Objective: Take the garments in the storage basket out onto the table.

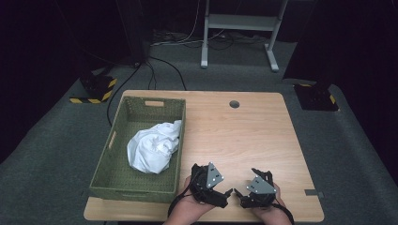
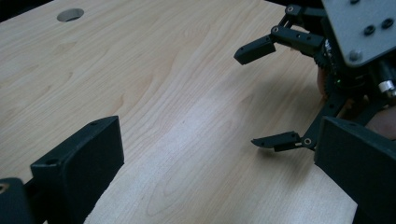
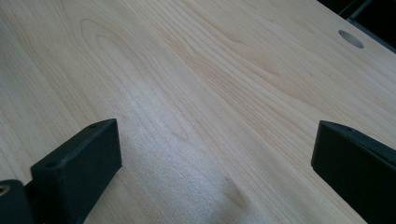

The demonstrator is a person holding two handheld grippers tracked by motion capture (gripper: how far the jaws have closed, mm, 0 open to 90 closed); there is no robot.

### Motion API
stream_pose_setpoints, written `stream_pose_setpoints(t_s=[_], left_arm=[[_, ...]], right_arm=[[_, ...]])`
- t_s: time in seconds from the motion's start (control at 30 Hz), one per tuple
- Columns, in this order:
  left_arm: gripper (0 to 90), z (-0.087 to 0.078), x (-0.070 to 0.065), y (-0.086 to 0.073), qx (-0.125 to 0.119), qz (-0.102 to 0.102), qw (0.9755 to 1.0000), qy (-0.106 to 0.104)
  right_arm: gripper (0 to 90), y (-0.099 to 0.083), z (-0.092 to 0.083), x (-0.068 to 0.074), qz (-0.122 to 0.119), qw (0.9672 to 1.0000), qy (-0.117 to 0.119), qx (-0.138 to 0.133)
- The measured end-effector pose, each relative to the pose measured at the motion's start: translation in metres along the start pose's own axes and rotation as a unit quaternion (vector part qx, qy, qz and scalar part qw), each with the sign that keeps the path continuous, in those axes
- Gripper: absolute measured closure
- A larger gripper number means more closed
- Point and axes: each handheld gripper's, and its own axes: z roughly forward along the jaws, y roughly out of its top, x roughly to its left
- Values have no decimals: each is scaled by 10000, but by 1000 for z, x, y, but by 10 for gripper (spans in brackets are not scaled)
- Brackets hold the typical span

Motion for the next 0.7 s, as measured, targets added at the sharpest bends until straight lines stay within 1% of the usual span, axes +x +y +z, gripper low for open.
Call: stream_pose_setpoints(t_s=[0.2,0.4,0.47,0.5,0.6,0.67,0.7], left_arm=[[16,-5,2,5,34,40,10000,-59],[17,-8,4,7,46,-8,9999,-90],[17,-11,5,9,25,-43,9999,-112],[18,-14,5,11,-7,-8,10000,-96],[18,-18,6,13,-29,7,10000,-81],[18,-22,11,16,-65,-45,9999,-64],[18,-22,11,16,-65,-45,9999,-64]], right_arm=[[14,0,0,0,-23,10000,15,8],[14,0,-1,-1,53,10000,30,-56],[14,-1,-1,-2,74,9999,28,-62],[14,-1,-1,-2,83,9999,24,-70],[14,0,0,-2,79,10000,1,-28],[14,0,0,-1,50,10000,11,-16],[14,0,0,-1,50,10000,11,-16]])
